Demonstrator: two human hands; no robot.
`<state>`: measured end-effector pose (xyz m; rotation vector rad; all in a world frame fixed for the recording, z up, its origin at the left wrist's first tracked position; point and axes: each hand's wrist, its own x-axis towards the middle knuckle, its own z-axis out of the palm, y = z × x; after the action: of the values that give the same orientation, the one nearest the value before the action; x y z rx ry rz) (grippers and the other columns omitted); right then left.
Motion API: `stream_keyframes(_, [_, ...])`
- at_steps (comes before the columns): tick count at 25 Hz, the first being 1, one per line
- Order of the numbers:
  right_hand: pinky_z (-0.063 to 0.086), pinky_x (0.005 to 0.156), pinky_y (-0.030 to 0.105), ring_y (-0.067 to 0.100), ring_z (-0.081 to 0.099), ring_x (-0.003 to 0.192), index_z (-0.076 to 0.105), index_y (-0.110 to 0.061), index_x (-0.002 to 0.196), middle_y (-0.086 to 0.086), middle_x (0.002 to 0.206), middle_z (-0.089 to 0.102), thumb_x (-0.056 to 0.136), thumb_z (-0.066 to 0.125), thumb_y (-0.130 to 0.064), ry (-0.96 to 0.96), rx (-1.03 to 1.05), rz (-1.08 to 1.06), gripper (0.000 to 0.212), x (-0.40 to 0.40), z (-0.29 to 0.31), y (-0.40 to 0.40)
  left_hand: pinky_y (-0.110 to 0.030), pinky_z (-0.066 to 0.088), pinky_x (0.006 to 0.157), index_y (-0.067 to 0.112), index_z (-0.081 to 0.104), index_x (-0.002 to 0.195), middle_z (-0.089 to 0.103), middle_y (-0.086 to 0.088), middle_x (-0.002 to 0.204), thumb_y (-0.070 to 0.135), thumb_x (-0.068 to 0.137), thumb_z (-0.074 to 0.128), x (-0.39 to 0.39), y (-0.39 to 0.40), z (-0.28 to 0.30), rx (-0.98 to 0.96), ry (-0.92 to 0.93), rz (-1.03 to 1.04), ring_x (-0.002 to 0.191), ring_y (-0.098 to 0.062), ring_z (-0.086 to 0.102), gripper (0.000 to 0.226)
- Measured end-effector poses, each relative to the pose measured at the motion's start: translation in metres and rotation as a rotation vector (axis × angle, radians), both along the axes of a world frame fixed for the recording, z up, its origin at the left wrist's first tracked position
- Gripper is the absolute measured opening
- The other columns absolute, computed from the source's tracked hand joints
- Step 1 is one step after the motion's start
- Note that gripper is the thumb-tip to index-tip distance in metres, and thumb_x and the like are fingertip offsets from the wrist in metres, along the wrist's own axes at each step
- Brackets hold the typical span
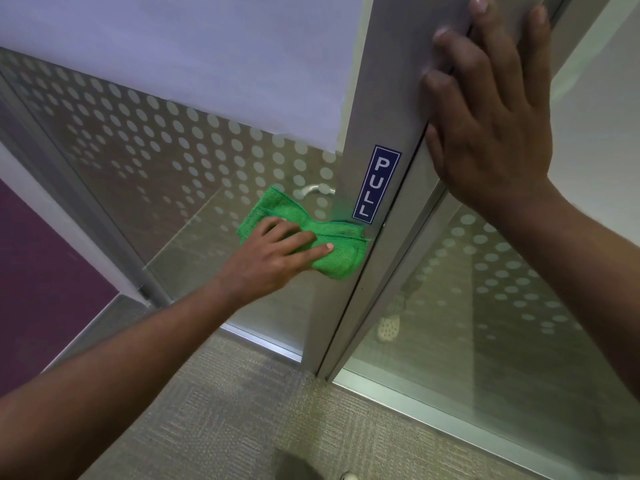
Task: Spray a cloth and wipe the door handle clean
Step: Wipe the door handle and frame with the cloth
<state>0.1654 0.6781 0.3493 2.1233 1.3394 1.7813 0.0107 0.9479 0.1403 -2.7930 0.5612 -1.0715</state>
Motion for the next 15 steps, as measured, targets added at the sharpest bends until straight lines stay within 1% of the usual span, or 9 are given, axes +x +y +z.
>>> stream_keyframes(4, [0.023,0.127,0.064,0.041,0.038,0.156,0.062,0.003,0.128,0.022,0.153,0.056,0.105,0.054,-0.009,-0.016,-0.002,-0.010,0.027,0.000,0.000,0.001,-0.042,0.040,0.086,0.025,0.072,0.135,0.076,-0.005,0.113,0.047,0.100,0.063,0.011,-0.020,0.001,-0.069,0.001,0.010,0.096,-0.029,0.068,0.042])
stream_keyframes(6, [0.023,0.127,0.065,0.040,0.037,0.156,0.061,0.002,0.130,0.022,0.154,0.055,0.104,0.055,-0.009,-0.013,-0.013,-0.018,0.028,0.001,0.000,-0.001,-0.041,0.040,0.083,0.024,0.072,0.134,0.074,-0.004,0.111,0.047,0.101,0.064,0.015,-0.038,-0.001,-0.083,-0.029,0.003,0.093,-0.028,0.066,0.041])
stream_keyframes(9, [0.026,0.125,0.066,0.039,0.039,0.154,0.060,0.001,0.129,0.022,0.154,0.055,0.106,0.052,-0.011,-0.025,-0.007,-0.019,0.028,0.003,-0.001,-0.002,-0.042,0.044,0.080,0.025,0.071,0.135,0.074,-0.003,0.111,0.040,0.101,0.066,0.019,-0.055,-0.002,-0.050,-0.070,0.001,0.092,-0.027,0.065,0.037])
stream_keyframes(12, [0.027,0.125,0.066,0.037,0.039,0.153,0.060,0.000,0.127,0.021,0.153,0.055,0.106,0.051,-0.011,-0.012,-0.003,-0.002,0.026,0.004,-0.001,-0.001,-0.043,0.044,0.082,0.025,0.069,0.137,0.073,-0.002,0.114,0.032,0.101,0.066,0.016,-0.060,-0.004,-0.035,-0.054,-0.001,0.095,-0.027,0.065,0.037])
stream_keyframes(15, [0.026,0.126,0.065,0.037,0.038,0.153,0.060,0.000,0.127,0.021,0.154,0.055,0.107,0.051,-0.012,-0.007,-0.004,0.001,0.025,0.003,-0.002,-0.002,-0.042,0.046,0.085,0.026,0.075,0.130,0.076,-0.001,0.115,0.029,0.096,0.075,0.006,-0.043,-0.002,-0.082,-0.014,-0.036,0.098,-0.028,0.068,0.034])
